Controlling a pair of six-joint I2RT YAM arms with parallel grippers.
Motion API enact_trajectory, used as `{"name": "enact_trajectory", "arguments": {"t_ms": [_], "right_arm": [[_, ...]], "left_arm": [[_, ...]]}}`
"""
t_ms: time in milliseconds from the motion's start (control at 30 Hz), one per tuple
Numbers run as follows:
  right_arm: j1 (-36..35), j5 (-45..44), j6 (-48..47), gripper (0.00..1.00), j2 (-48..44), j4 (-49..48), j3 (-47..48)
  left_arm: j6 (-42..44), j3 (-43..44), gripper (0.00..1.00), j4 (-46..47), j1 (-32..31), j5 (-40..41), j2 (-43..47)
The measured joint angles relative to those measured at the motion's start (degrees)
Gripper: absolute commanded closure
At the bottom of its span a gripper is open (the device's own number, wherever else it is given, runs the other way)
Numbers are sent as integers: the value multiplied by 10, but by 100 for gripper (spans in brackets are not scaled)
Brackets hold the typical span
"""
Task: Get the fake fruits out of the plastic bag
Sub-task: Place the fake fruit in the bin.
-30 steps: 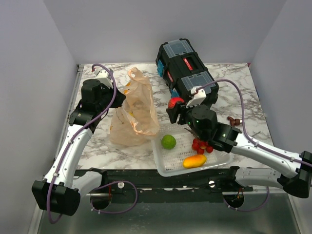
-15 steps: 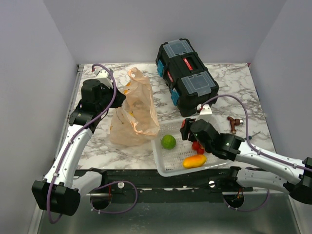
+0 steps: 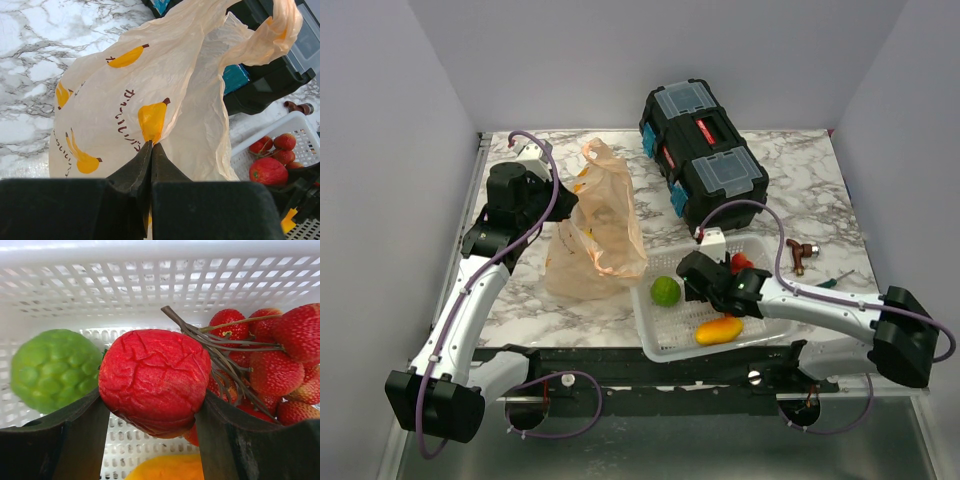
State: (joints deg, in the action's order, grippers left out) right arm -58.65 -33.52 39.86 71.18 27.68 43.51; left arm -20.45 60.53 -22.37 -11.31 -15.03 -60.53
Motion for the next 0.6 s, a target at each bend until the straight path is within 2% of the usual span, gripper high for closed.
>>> {"name": "enact_trajectory", "arguments": {"t_ms": [233, 467, 600], "right_arm": [[0, 2, 2, 64, 70, 3, 7], [0, 3, 1, 33, 108, 6, 27], [0, 7, -2, 24, 112, 10, 39]], "left_arm": [[0, 0, 100, 0, 0, 0, 0], [-1, 0, 100, 0, 0, 0, 0], [-2, 0, 100, 0, 0, -1, 0]]}}
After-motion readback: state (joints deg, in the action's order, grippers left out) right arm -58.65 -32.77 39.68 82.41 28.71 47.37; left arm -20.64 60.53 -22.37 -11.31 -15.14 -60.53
